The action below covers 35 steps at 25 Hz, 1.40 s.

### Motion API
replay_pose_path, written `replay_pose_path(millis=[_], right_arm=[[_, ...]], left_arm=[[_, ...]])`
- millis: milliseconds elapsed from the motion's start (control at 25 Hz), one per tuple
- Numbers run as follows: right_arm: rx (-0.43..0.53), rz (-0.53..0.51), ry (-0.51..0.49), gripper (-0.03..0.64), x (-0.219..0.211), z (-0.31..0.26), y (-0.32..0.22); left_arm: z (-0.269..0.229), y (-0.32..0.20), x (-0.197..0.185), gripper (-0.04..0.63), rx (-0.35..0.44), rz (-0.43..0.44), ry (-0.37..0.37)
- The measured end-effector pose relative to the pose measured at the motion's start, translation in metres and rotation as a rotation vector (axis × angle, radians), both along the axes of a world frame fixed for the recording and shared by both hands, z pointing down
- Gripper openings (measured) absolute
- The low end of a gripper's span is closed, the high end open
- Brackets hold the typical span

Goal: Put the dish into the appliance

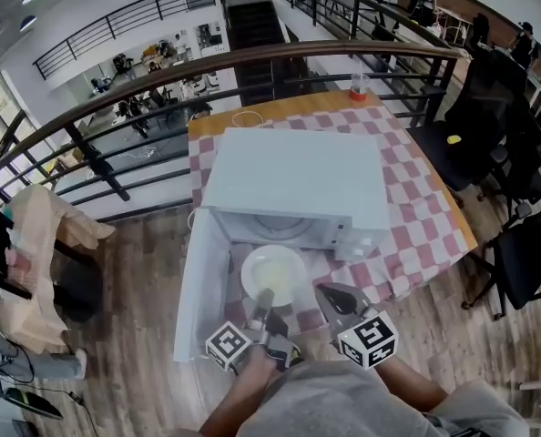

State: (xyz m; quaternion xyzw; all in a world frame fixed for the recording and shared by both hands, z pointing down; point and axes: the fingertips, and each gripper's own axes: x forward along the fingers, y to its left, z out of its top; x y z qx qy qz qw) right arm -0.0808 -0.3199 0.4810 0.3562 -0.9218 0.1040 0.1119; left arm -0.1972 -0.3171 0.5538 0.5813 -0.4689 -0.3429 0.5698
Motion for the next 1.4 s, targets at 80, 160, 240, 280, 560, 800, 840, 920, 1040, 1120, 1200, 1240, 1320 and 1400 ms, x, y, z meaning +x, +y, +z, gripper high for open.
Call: replay_pose_path(millis=[80,160,240,280,560,800,840,920,1040,1120,1200,1240,1320,1400], right_arm=[[0.003,0.003,0.002,-0.002,-0.009,0.002,-0.009],[0.007,0.006,0.004,-0.002,-0.018,0.003,-0.018],[0.006,0.011,0.005,-0.002,-0.023,0.004,-0.025],[0.004,0.012,0.006,-0.002,-0.026,0.004,-0.027],[-0.006,0.002,0.029,-0.002,-0.037,0.013,-0.037],[-0.014,-0.018,0.040,-0.002,-0.043,0.023,-0.046],[-0.013,-0.020,0.039,-0.002,-0.043,0.023,-0.050],[-0.012,-0.022,0.039,-0.002,-0.043,0.023,-0.060],[-0.013,-0.032,0.038,-0.002,-0.045,0.024,-0.075],[-0.017,-0.043,0.036,-0.002,-0.047,0.026,-0.083],[-0.015,-0.056,0.038,-0.002,-0.050,0.027,-0.090],[-0.011,-0.063,0.042,-0.002,-0.051,0.027,-0.094],[-0.009,-0.078,0.047,-0.002,-0.053,0.030,-0.100],[-0.022,-0.097,0.044,-0.002,-0.058,0.034,-0.105]], left_arm=[[0.005,-0.014,-0.004,0.038,0.002,0.011,0.004],[0.009,-0.028,-0.009,0.038,0.002,0.018,0.009],[0.013,-0.040,-0.011,0.039,-0.003,0.023,0.012],[0.015,-0.045,-0.013,0.038,-0.005,0.024,0.013],[0.028,-0.076,-0.020,0.038,-0.018,0.007,0.018],[0.044,-0.102,-0.019,0.040,-0.041,-0.014,0.043],[0.046,-0.107,-0.020,0.040,-0.044,-0.015,0.040],[0.049,-0.120,-0.021,0.040,-0.050,-0.014,0.028],[0.055,-0.139,-0.022,0.040,-0.062,-0.015,0.020],[0.060,-0.151,-0.024,0.040,-0.066,-0.020,0.015],[0.065,-0.164,-0.027,0.040,-0.072,-0.024,0.010],[0.067,-0.171,-0.027,0.040,-0.078,-0.025,0.009],[0.071,-0.184,-0.028,0.041,-0.088,-0.023,0.006],[0.073,-0.193,-0.030,0.041,-0.098,-0.025,0.002]])
